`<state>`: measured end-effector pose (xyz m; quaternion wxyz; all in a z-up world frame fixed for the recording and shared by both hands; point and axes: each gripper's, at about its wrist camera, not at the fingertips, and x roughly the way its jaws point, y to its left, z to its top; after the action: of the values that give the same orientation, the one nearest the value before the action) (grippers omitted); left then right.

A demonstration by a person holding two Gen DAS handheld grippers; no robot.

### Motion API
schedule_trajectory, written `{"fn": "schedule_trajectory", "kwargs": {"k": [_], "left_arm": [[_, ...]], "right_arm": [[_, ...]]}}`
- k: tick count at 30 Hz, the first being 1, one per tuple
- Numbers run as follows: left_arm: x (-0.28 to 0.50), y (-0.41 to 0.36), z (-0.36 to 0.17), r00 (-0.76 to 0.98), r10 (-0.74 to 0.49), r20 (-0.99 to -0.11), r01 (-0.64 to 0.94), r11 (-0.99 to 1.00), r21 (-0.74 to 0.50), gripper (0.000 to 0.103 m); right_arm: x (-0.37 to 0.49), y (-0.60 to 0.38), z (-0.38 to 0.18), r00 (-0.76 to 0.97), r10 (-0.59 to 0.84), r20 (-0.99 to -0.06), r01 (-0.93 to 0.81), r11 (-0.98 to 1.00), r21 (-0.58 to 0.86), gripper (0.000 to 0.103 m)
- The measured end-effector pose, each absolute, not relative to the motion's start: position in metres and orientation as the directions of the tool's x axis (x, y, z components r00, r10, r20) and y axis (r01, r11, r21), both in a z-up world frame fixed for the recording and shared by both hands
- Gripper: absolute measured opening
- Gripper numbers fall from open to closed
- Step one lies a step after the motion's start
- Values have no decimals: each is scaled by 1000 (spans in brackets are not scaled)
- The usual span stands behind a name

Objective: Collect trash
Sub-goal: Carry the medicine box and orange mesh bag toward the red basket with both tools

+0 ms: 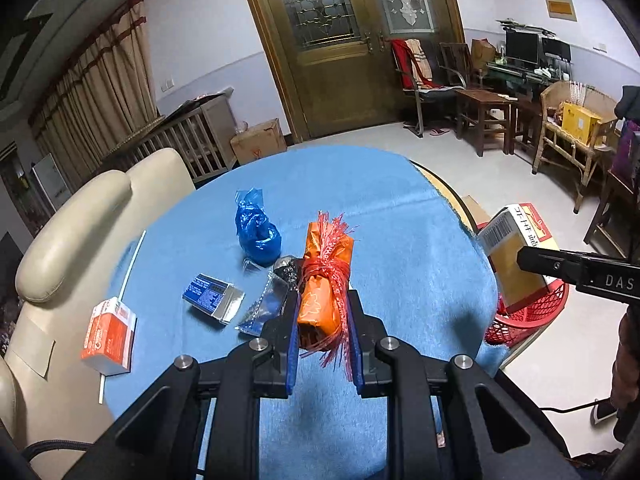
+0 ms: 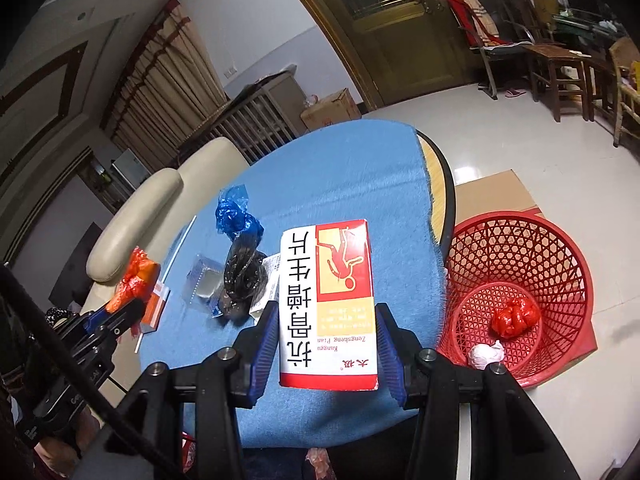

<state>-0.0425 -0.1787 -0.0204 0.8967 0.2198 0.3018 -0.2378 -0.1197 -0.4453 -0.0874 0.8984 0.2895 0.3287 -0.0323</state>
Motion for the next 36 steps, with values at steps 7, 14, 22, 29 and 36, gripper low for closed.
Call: {"fn": "schedule_trajectory", "kwargs": {"k": [7,14,22,29,36], "left_arm": [[-43,-191,-18,712,-284,-642,558,784,272,22],[-45,-204,-19,715,-284,-639,568,769,294,22],[-48,-216,-20,713,-284,-641,579,754,311,22],[-48,-223,-22,713,-286,-641,589,740,324,22],[-48,-233,-24,708,-289,-644,598,731,330,22]], "right_arm": [[-125,-452,-87,795,122,-594,252,824,507,50],[-133,-459,-87,807,113,-579,260,813,521,50],[-141,-469,-89,814,103,-571,274,799,535,50],[-148,-477,-89,822,90,-562,288,786,547,50],[-154,-484,-92,823,73,-563,311,772,554,50]]}}
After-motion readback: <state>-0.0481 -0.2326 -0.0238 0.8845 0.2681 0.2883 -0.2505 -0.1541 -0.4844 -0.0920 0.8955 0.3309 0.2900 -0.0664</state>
